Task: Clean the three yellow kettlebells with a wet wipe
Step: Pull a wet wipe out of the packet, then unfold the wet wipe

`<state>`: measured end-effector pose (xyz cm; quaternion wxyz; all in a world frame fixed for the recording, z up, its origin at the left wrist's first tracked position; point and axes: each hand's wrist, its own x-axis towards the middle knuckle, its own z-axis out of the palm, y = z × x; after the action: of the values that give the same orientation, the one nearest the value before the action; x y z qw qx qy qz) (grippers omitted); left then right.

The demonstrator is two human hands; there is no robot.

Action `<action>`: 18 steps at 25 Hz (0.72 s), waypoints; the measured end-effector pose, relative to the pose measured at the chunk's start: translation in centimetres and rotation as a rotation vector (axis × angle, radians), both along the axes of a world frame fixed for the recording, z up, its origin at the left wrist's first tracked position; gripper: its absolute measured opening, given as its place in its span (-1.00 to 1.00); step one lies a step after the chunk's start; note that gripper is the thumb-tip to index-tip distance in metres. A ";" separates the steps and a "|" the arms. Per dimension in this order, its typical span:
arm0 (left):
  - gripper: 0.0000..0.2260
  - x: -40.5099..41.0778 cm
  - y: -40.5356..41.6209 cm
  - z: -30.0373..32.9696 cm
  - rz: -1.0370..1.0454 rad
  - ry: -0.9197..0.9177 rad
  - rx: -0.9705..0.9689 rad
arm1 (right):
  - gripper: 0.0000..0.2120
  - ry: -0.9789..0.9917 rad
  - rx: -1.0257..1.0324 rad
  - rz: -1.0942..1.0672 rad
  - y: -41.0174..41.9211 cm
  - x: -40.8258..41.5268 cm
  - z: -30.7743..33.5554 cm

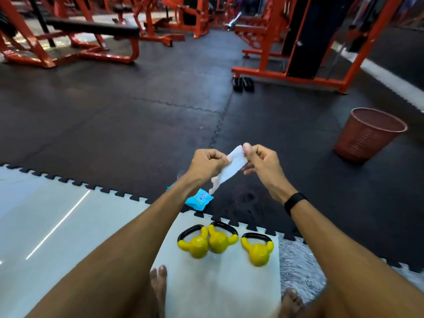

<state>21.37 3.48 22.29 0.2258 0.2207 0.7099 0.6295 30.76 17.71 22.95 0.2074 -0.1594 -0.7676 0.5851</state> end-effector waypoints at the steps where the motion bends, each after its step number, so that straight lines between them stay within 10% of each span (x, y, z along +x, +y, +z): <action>1: -0.86 1.3 0.1 0.7 0.019 -0.027 0.049 | -0.74 0.016 -0.085 0.011 -0.5 1.2 0.7; 12: -0.72 4.4 -0.6 4.2 -0.035 -0.217 0.214 | -0.69 0.180 -0.482 0.007 -1.1 5.4 4.2; 18: -0.61 4.5 0.6 3.1 0.107 -0.256 0.221 | -0.41 -0.073 -0.433 0.077 -1.6 5.0 3.1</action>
<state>25.91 4.13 25.39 0.2548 0.1242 0.6127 0.7378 35.79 16.12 26.03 0.1180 -0.1920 -0.6367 0.7374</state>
